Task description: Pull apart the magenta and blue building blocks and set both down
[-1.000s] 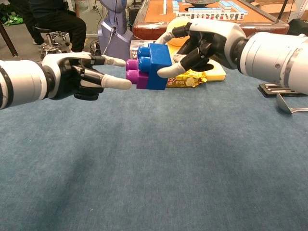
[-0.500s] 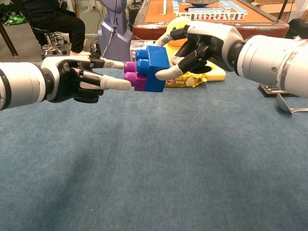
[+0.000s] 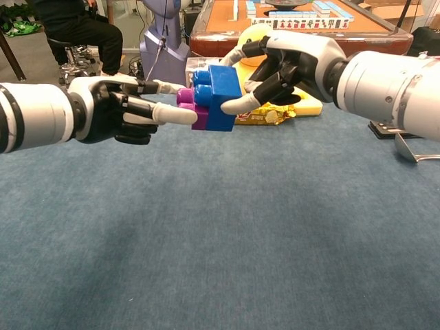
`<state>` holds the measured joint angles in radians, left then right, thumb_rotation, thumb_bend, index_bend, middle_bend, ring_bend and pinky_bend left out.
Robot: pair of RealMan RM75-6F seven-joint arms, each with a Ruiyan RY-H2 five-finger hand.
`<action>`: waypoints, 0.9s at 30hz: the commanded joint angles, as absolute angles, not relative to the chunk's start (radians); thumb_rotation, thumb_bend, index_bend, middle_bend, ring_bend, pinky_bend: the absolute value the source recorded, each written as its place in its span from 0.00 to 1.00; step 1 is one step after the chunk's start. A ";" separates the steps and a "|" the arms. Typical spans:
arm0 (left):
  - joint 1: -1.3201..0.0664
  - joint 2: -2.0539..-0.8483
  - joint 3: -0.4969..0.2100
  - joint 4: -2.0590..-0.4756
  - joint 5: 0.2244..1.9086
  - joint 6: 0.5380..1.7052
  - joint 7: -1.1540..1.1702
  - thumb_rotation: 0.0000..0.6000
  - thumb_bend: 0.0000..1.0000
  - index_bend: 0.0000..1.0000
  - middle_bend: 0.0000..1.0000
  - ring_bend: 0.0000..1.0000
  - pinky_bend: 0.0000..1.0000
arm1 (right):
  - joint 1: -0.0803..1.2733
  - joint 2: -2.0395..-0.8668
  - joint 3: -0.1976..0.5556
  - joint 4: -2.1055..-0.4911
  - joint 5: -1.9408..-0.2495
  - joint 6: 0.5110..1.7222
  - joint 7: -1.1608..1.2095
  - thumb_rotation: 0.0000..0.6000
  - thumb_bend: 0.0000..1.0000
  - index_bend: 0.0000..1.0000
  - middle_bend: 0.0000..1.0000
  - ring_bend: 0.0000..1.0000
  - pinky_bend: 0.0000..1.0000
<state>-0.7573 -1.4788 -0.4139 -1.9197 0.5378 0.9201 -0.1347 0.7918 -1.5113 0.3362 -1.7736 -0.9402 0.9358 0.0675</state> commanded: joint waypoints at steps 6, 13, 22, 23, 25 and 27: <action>-0.770 -1.489 -0.403 -1.914 0.535 0.936 -0.122 1.00 0.00 0.12 1.00 0.99 1.00 | 0.793 -1.517 0.336 -1.767 -0.940 0.934 0.071 1.00 0.30 0.53 1.00 1.00 1.00; -0.773 -1.500 -0.397 -1.908 0.540 0.963 -0.112 1.00 0.00 0.15 1.00 0.99 1.00 | 0.793 -1.518 0.339 -1.769 -0.945 0.935 0.075 1.00 0.30 0.54 1.00 1.00 1.00; -0.777 -1.521 -0.393 -1.906 0.548 1.009 -0.090 1.00 0.00 0.22 1.00 1.00 1.00 | 0.793 -1.521 0.339 -1.769 -0.947 0.933 0.078 1.00 0.30 0.54 1.00 1.00 1.00; -0.777 -1.523 -0.392 -1.905 0.548 1.012 -0.086 1.00 0.00 0.23 1.00 1.00 1.00 | 0.793 -1.521 0.339 -1.768 -0.948 0.933 0.078 1.00 0.30 0.54 1.00 1.00 1.00; -0.778 -1.526 -0.391 -1.904 0.550 1.016 -0.081 1.00 0.00 0.24 1.00 1.00 1.00 | 0.793 -1.521 0.339 -1.768 -0.949 0.933 0.079 1.00 0.30 0.54 1.00 1.00 1.00; -0.778 -1.529 -0.389 -1.904 0.552 1.021 -0.076 1.00 0.00 0.25 1.00 1.00 1.00 | 0.793 -1.521 0.339 -1.768 -0.949 0.933 0.081 1.00 0.30 0.54 1.00 1.00 1.00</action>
